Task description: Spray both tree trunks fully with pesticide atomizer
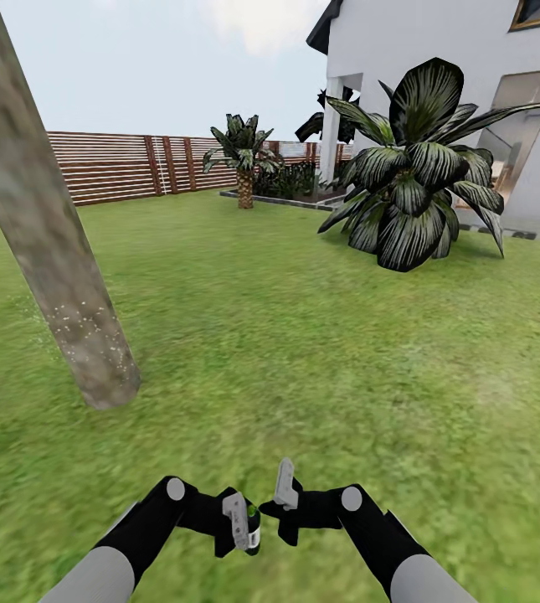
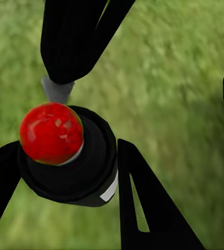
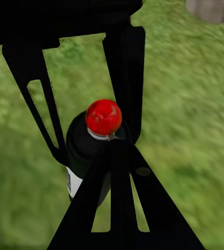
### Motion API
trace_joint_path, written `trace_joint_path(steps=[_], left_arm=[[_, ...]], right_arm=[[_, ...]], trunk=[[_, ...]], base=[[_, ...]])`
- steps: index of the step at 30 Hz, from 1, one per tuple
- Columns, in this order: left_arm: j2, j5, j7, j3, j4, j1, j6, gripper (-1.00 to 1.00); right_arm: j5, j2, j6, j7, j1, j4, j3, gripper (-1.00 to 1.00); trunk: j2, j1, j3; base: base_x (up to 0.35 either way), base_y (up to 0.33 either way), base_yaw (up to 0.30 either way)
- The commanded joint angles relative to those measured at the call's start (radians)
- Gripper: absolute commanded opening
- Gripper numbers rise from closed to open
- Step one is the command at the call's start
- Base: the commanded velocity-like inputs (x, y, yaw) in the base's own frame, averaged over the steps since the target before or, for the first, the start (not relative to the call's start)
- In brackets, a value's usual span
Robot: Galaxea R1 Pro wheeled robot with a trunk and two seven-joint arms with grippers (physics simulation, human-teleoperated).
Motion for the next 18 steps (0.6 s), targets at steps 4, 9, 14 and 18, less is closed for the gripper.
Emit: trace_joint_path(steps=[4, 9, 14, 18], left_arm=[[-0.001, -0.008, -0.004, 0.003, -0.001, 0.0, -0.012, -1.0], [0.0, 0.01, -0.005, 0.002, -0.001, 0.0, -0.012, -1.0], [0.017, 0.003, 0.003, 0.0, 0.036, -0.001, -0.01, -1.0], [0.093, 0.0, 0.003, -0.002, 0.042, -0.001, -0.008, -1.0]], right_arm=[[0.009, 0.0, -0.005, 0.0, 0.0, -0.001, -0.001, -1.0], [0.009, 0.0, -0.005, 0.0, 0.0, -0.001, -0.001, -1.0], [0.009, 0.0, -0.005, 0.0, 0.0, -0.001, -0.001, -1.0], [0.009, 0.0, -0.005, 0.0, 0.0, -0.001, -0.001, -1.0]], trunk=[[0.0, 0.0, -0.001], [0.0, 0.0, -0.001], [0.0, 0.0, -0.001], [0.0, 0.0, -0.001]], base=[[0.0, 0.0, 0.0], [0.0, 0.0, 0.0], [0.0, 0.0, 0.0], [0.0, 0.0, 0.0]])
